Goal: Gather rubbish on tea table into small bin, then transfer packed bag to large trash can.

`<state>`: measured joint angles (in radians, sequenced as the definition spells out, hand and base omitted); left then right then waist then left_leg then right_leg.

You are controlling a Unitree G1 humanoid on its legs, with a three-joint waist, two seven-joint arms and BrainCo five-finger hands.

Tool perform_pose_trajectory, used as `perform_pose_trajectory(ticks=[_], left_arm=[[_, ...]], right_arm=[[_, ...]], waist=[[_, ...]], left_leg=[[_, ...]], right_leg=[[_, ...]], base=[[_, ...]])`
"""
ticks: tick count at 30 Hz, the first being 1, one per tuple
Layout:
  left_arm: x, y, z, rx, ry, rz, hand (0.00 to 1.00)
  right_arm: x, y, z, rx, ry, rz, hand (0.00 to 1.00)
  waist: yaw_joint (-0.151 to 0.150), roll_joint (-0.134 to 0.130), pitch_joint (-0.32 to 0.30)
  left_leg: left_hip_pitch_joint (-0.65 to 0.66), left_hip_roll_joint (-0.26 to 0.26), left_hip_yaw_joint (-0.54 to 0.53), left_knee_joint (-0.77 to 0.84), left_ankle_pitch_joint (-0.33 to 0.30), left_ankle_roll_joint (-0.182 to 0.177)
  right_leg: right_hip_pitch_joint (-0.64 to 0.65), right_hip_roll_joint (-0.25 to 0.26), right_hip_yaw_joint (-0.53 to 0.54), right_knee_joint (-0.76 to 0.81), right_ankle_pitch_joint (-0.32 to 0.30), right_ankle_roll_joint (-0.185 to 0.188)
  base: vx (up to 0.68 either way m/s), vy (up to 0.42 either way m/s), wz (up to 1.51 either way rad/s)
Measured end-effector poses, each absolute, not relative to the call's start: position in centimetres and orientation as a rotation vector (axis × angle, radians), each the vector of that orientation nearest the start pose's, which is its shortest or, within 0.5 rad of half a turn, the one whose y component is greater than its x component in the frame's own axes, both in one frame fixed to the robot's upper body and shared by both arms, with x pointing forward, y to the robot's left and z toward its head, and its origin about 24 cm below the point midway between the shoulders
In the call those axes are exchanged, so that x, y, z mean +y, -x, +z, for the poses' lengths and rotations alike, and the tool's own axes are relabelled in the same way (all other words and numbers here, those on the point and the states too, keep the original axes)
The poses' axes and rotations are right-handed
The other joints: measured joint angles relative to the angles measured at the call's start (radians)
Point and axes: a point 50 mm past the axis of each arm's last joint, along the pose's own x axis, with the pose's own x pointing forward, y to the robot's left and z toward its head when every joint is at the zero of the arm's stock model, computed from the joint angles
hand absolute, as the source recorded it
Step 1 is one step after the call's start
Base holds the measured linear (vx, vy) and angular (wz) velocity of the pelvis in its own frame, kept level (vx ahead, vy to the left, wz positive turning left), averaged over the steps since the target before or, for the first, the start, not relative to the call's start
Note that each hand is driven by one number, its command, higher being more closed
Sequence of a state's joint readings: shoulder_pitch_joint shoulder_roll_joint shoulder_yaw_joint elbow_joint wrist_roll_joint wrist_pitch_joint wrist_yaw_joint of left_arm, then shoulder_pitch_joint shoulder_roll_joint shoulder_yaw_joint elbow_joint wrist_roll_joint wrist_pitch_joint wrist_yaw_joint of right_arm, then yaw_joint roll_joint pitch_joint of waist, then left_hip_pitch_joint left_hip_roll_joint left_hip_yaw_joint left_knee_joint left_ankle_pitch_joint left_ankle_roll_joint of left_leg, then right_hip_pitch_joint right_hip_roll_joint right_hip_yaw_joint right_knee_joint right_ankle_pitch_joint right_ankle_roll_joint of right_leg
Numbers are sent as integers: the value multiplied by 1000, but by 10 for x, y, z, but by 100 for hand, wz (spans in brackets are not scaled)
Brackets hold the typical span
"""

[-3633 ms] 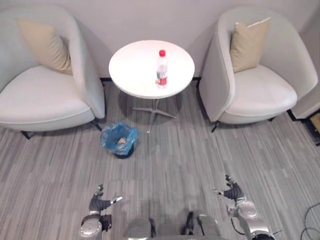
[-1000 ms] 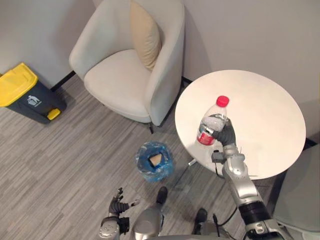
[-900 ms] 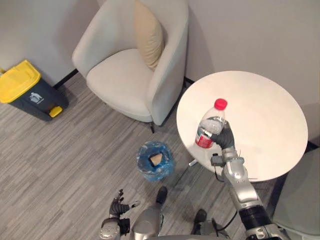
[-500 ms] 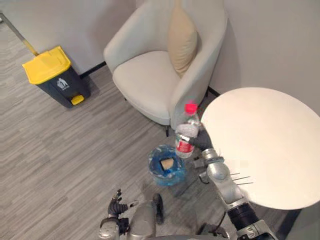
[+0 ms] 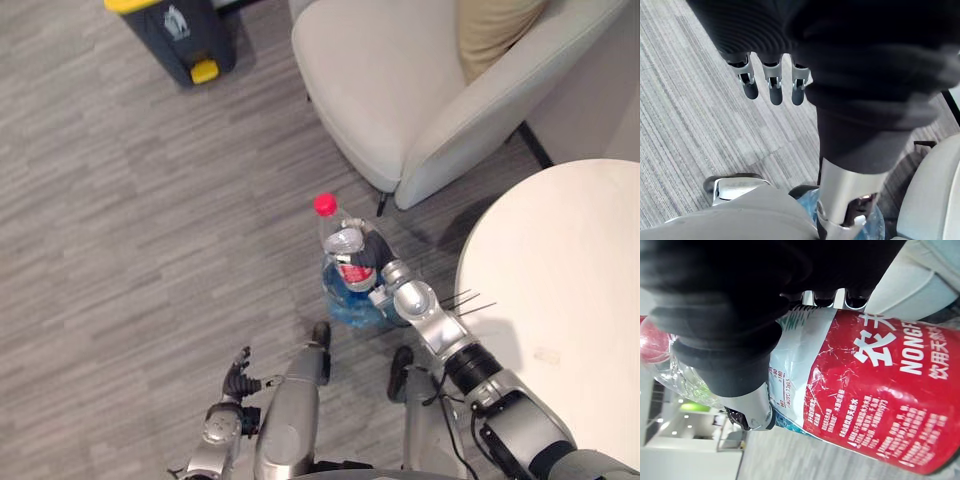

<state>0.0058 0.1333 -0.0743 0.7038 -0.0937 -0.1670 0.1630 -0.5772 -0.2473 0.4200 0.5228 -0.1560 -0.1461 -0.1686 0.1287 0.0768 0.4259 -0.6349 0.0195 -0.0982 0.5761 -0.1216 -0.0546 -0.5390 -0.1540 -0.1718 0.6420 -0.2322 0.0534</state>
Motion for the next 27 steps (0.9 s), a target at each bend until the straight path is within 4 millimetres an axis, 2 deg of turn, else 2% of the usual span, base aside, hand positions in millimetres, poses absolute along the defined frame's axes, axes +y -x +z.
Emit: perform_pose_trajectory(ticks=[2, 4, 6, 9, 12, 16, 17, 27], left_arm=[[184, -215, -83, 489, -71, 189, 0], [177, -242, -61, 381, -4, 227, 0], [169, -261, -42, 292, 32, 230, 0], [164, -286, -4, 132, 96, 237, 0], [170, -293, 17, 31, 135, 274, 0], [175, -295, 22, 14, 128, 290, 0], [175, -295, 22, 16, 130, 297, 0], [179, -294, 20, 27, 140, 311, 0]], right_arm=[[-96, -349, 98, -266, 586, 231, 100], [-95, -357, 119, -338, 616, 186, 100], [-96, -363, 137, -387, 636, 148, 100], [-102, -372, 162, -436, 633, 79, 100], [-101, -376, 181, -483, 630, 42, 100], [-105, -379, 196, -523, 626, -8, 100], [-110, -380, 200, -525, 611, -37, 0], [-129, -381, 207, -525, 585, -140, 0]], waist=[[-3, 0, 6], [-5, -1, 36], [-6, -2, 58], [-3, -6, 97], [5, -9, 100], [7, -15, 104], [11, -18, 105], [6, -21, 107]], left_leg=[[-114, -5, -10, 60, -2, -1], [-247, -12, -23, 143, -11, -7], [-354, -18, -32, 205, -22, -9], [-511, 18, 13, 286, -21, -9], [-648, 31, 23, 364, -6, -18], [-744, 29, 21, 418, -2, -14], [-764, 29, 21, 421, -6, -20], [-795, 35, 17, 402, 19, -41]], right_leg=[[-112, -13, -11, 79, -21, -8], [-239, -28, -21, 186, -51, -15], [-337, -46, -32, 269, -77, -21], [-484, -84, -50, 397, -127, -32], [-617, -98, -46, 499, -156, -37], [-718, -112, -33, 570, -175, -37], [-742, -114, -30, 580, -178, -37], [-787, -110, -37, 594, -183, -37]], base=[[-130, -42, 20], [-174, -69, 23], [-198, -90, 35], [-190, -129, 46], [-101, -90, 15], [-57, -6, 2], [-62, -1, 2], [-33, -1, 2]])
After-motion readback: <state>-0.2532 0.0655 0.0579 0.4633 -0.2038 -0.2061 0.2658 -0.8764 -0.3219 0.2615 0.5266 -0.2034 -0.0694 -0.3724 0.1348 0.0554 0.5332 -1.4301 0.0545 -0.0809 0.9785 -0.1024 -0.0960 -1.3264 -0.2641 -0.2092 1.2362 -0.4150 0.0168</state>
